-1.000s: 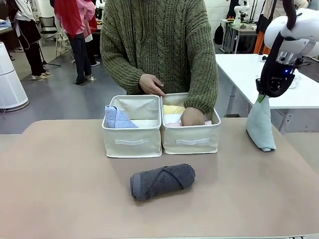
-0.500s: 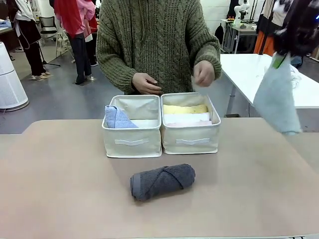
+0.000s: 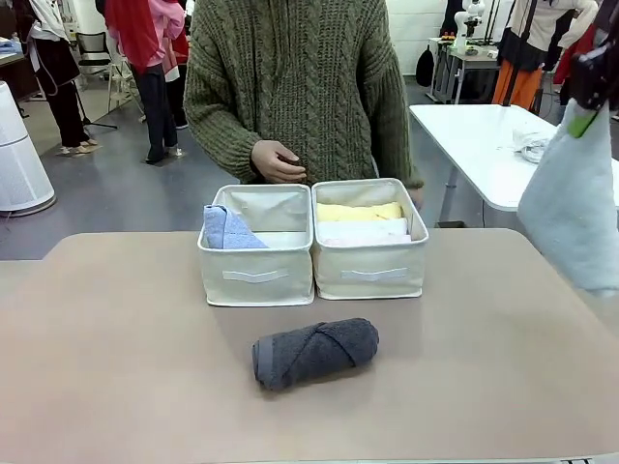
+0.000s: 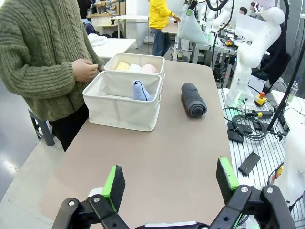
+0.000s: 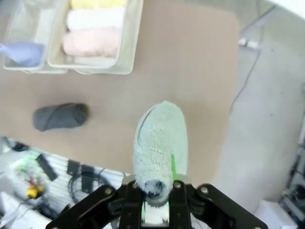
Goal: Sort the towels based on their folding style.
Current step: Pick up another triangle-folded towel from the table and place it in the left Fabric basket.
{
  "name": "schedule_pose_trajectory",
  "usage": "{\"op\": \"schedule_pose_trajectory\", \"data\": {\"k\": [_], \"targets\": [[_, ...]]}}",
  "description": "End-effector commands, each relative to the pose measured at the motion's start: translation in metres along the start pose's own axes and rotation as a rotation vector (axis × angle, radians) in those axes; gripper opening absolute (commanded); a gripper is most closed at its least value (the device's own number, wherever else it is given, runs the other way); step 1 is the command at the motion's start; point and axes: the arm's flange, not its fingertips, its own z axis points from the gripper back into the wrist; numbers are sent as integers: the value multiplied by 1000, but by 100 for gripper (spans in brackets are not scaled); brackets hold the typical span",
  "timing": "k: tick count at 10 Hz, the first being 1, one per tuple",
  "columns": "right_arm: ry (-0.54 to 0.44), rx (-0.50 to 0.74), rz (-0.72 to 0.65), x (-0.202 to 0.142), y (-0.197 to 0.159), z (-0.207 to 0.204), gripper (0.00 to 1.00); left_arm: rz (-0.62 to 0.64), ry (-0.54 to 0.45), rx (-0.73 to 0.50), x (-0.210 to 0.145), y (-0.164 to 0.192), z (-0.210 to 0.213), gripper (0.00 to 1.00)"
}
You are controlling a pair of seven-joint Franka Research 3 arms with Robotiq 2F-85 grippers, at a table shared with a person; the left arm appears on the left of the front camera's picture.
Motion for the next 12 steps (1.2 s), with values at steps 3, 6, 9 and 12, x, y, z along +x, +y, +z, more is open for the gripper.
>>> {"op": "schedule_pose_trajectory", "data": {"k": [3,6,9,12], "targets": [[4,17,25,12,2,15,0,-6,-13,8,1,-2,1,100],[4,17,25,12,2,15,0,-6,-13,8,1,-2,1,100],[5,42,231,40,44,13,18,-6,-13,8,1,-2,1,100],[98,59,506,96,149,-7,18,-6,-13,8,1,-2,1,100]]}}
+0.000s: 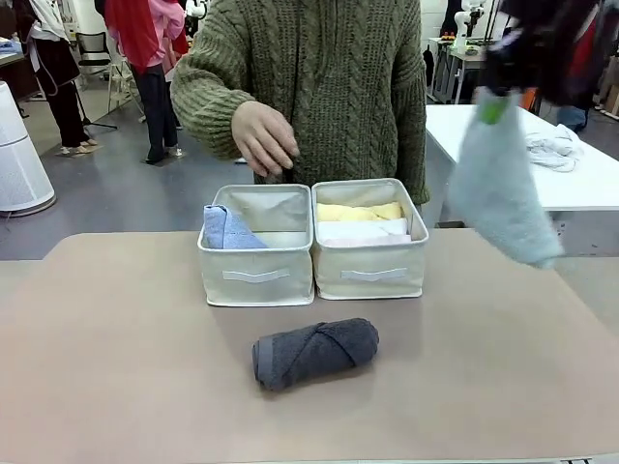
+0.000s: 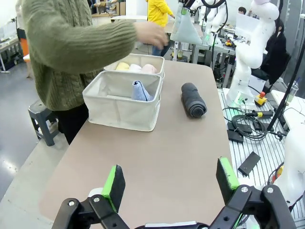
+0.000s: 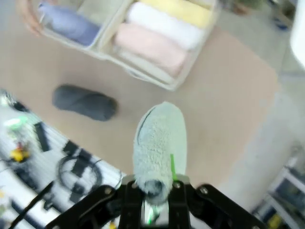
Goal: Sort the towels based on their folding style.
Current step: Pick up another triangle-folded towel from the table and place it in the left Fabric basket.
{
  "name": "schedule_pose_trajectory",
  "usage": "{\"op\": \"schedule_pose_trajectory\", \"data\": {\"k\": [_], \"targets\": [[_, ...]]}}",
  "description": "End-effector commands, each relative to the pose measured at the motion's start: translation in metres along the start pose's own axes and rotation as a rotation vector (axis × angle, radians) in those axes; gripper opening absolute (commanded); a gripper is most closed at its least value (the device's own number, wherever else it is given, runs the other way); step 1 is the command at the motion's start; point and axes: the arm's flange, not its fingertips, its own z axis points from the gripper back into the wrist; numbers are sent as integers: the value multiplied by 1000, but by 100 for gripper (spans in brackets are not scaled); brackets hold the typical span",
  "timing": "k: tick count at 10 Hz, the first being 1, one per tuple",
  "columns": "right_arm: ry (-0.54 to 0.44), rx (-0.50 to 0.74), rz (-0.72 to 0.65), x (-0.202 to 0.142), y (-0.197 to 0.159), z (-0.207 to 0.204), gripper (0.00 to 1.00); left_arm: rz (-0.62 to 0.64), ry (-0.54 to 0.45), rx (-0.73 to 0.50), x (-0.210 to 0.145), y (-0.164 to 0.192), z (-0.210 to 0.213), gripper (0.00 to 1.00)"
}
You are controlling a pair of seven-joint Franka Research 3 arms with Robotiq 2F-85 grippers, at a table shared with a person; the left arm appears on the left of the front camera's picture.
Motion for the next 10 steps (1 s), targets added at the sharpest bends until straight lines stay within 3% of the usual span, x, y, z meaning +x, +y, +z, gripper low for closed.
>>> {"op": "schedule_pose_trajectory", "data": {"k": [1,2,3,5,6,10], "targets": [[72,34,155,56,24,-6,18,-5,-13,9,1,-2,1,100],[124,-4,189,65,42,-15,18,-5,-13,9,1,-2,1,100],[157,-99,119,40,32,5,18,-5,-13,9,1,-2,1,100],[193,-199,-91,-95,-11,64,18,-5,-13,9,1,-2,1,100],[175,-193,-120,-127,-12,75,18,-5,-13,9,1,-2,1,100],[186,-161,-122,-146,-25,70,18,-5,-13,9,1,-2,1,100]]}}
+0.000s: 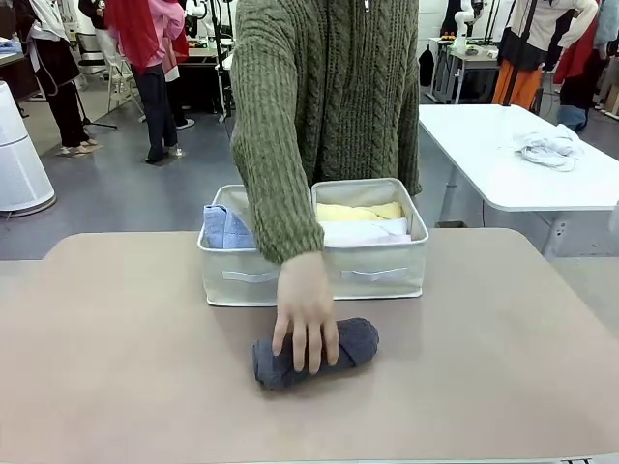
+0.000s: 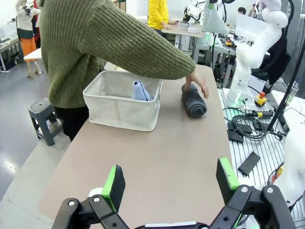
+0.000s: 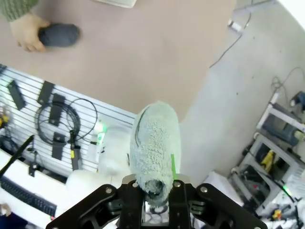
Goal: Sort the towels based on their folding style.
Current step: Pick up another triangle-folded towel from the table and place it in the left Fabric basket.
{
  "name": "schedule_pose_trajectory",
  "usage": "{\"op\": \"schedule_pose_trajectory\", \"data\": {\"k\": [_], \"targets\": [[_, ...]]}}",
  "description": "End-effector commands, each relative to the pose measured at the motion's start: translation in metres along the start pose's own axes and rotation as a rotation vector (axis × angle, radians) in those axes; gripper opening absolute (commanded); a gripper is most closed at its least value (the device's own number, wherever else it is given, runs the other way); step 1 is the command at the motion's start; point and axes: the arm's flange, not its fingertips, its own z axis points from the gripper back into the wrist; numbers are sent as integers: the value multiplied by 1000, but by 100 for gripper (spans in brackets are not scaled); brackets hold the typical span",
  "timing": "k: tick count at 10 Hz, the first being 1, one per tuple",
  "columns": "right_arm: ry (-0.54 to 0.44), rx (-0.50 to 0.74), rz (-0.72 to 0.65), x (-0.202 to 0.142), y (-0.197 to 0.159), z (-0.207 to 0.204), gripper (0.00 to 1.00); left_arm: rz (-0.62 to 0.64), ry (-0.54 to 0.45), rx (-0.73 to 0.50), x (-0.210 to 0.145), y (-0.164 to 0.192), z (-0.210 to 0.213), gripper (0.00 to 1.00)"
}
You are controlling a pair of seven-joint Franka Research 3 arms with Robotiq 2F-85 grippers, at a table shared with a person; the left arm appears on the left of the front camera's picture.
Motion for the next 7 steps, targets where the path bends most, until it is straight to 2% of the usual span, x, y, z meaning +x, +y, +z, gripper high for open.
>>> {"op": "schedule_pose_trajectory", "data": {"k": [1,7], "targets": [[-6,-3,25,14,3,-9,18,-7,-12,7,2,-2,0,100],[-30,28,21,11,-6,-13,18,-7,-12,7,2,-2,0,100]]}}
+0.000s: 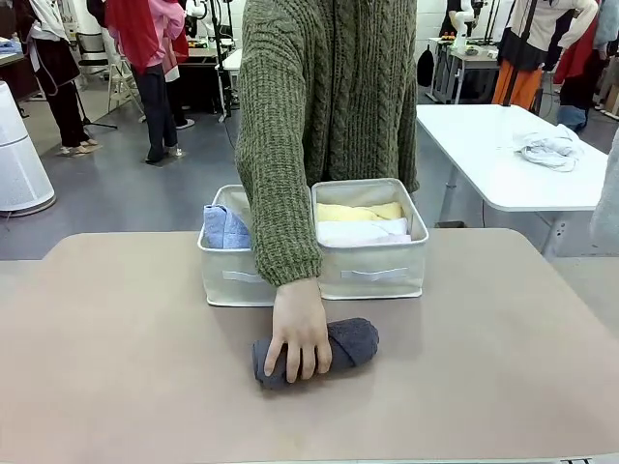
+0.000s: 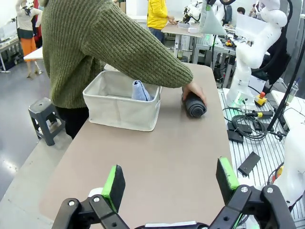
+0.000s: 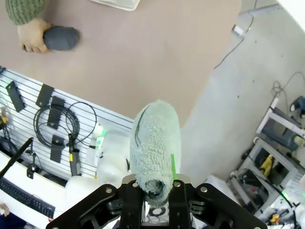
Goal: Sort the towels based on their folding style.
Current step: Pick up another triangle-folded towel from the table and place it in the left Fabric basket.
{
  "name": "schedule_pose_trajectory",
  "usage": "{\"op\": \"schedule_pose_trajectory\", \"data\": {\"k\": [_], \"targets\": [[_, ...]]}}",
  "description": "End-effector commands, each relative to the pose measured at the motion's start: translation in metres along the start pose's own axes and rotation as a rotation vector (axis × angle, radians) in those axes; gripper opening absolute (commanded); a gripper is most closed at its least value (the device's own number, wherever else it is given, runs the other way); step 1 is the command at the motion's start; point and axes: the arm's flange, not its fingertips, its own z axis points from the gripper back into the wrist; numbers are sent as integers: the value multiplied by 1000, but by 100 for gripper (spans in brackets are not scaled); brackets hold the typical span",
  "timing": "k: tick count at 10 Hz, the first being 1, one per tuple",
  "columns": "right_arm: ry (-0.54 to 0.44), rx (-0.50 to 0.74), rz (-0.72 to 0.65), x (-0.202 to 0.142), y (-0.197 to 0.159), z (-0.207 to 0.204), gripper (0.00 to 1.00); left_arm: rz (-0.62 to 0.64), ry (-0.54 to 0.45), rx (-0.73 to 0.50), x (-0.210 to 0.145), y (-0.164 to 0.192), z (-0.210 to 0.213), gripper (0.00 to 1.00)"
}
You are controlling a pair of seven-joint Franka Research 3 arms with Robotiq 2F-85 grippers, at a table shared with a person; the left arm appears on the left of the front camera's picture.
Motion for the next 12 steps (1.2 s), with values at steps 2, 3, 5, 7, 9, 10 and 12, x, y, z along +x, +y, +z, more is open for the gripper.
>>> {"op": "schedule_pose_trajectory", "data": {"k": [2,3,5,7,9,10,12], "targets": [[-17,29,44,15,1,-11,18,-7,-12,8,2,-2,0,100],[-33,32,72,29,6,-11,18,-7,-12,8,2,-2,0,100],[-85,63,186,77,30,-15,18,-7,-12,8,2,-2,0,100],[-35,50,202,95,44,-27,18,-7,-12,8,2,-2,0,100],[-14,-5,9,-5,12,-14,18,-7,-12,8,2,-2,0,100],[1,-20,-64,-40,10,-15,18,-7,-12,8,2,-2,0,100],[5,-19,-68,-51,9,-22,18,-7,-12,8,2,-2,0,100]]}}
